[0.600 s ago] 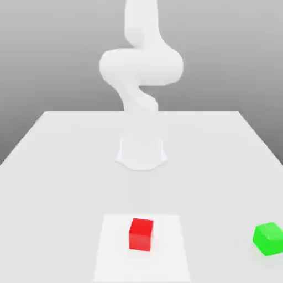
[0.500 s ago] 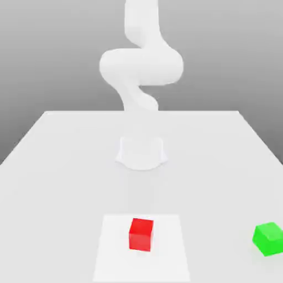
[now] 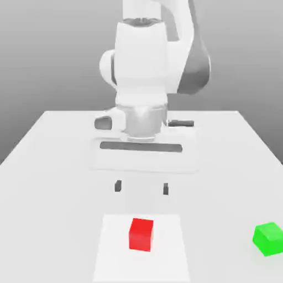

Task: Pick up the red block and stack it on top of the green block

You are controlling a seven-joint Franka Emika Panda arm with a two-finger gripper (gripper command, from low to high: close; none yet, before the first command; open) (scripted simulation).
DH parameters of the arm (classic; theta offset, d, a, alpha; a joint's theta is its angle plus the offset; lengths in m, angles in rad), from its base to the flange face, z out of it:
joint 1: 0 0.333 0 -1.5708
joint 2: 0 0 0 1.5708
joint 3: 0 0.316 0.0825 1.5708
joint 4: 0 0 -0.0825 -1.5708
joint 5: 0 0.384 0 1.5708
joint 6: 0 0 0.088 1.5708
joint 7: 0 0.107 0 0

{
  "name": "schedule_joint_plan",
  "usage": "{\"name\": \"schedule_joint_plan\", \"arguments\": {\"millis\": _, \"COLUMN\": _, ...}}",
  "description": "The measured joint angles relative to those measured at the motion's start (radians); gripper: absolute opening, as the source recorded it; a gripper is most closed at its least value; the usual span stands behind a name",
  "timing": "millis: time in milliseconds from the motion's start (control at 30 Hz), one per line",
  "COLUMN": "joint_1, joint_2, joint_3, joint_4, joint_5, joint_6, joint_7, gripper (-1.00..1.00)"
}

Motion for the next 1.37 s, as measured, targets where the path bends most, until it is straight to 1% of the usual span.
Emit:
{"name": "schedule_joint_plan", "arguments": {"millis": 100, "joint_1": 0.001, "joint_2": 0.109, "joint_3": -0.003, "joint_4": -0.033, "joint_5": -0.012, "joint_6": 0.073, "joint_7": 0.023, "gripper": 0.0}}
{"name": "schedule_joint_plan", "arguments": {"millis": 267, "joint_1": 0.007, "joint_2": 0.29, "joint_3": -0.013, "joint_4": -0.015, "joint_5": -0.029, "joint_6": 0.224, "joint_7": 0.038, "gripper": 0.0}}
{"name": "schedule_joint_plan", "arguments": {"millis": 300, "joint_1": 0.009, "joint_2": 0.311, "joint_3": -0.015, "joint_4": -0.012, "joint_5": -0.03, "joint_6": 0.242, "joint_7": 0.039, "gripper": -1.0}}
{"name": "schedule_joint_plan", "arguments": {"millis": 533, "joint_1": 0.008, "joint_2": 0.308, "joint_3": -0.014, "joint_4": -0.012, "joint_5": -0.033, "joint_6": 0.24, "joint_7": 0.042, "gripper": -1.0}}
{"name": "schedule_joint_plan", "arguments": {"millis": 733, "joint_1": 0.002, "joint_2": 0.116, "joint_3": 0.0, "joint_4": -0.039, "joint_5": -0.015, "joint_6": 0.075, "joint_7": 0.026, "gripper": -1.0}}
{"name": "schedule_joint_plan", "arguments": {"millis": 800, "joint_1": 0.07, "joint_2": 0.111, "joint_3": 0.041, "joint_4": 0.001, "joint_5": -0.027, "joint_6": 0.028, "joint_7": -0.016, "gripper": -1.0}}
{"name": "schedule_joint_plan", "arguments": {"millis": 900, "joint_1": 0.171, "joint_2": 0.14, "joint_3": 0.112, "joint_4": 0.089, "joint_5": -0.052, "joint_6": -0.034, "joint_7": -0.103, "gripper": -1.0}}
{"name": "schedule_joint_plan", "arguments": {"millis": 1067, "joint_1": 0.299, "joint_2": 0.196, "joint_3": 0.247, "joint_4": 0.233, "joint_5": -0.09, "joint_6": -0.127, "joint_7": -0.248, "gripper": -1.0}}
{"name": "schedule_joint_plan", "arguments": {"millis": 1133, "joint_1": 0.342, "joint_2": 0.25, "joint_3": 0.273, "joint_4": 0.276, "joint_5": -0.126, "joint_6": -0.119, "joint_7": -0.27, "gripper": -1.0}}
{"name": "schedule_joint_plan", "arguments": {"millis": 1233, "joint_1": 0.382, "joint_2": 0.354, "joint_3": 0.244, "joint_4": 0.294, "joint_5": -0.194, "joint_6": -0.039, "joint_7": -0.235, "gripper": -1.0}}
{"name": "schedule_joint_plan", "arguments": {"millis": 1267, "joint_1": 0.391, "joint_2": 0.376, "joint_3": 0.234, "joint_4": 0.296, "joint_5": -0.208, "joint_6": -0.02, "joint_7": -0.226, "gripper": 1.0}}
{"name": "schedule_joint_plan", "arguments": {"millis": 1367, "joint_1": 0.391, "joint_2": 0.376, "joint_3": 0.234, "joint_4": 0.296, "joint_5": -0.208, "joint_6": -0.02, "joint_7": -0.226, "gripper": 1.0}}
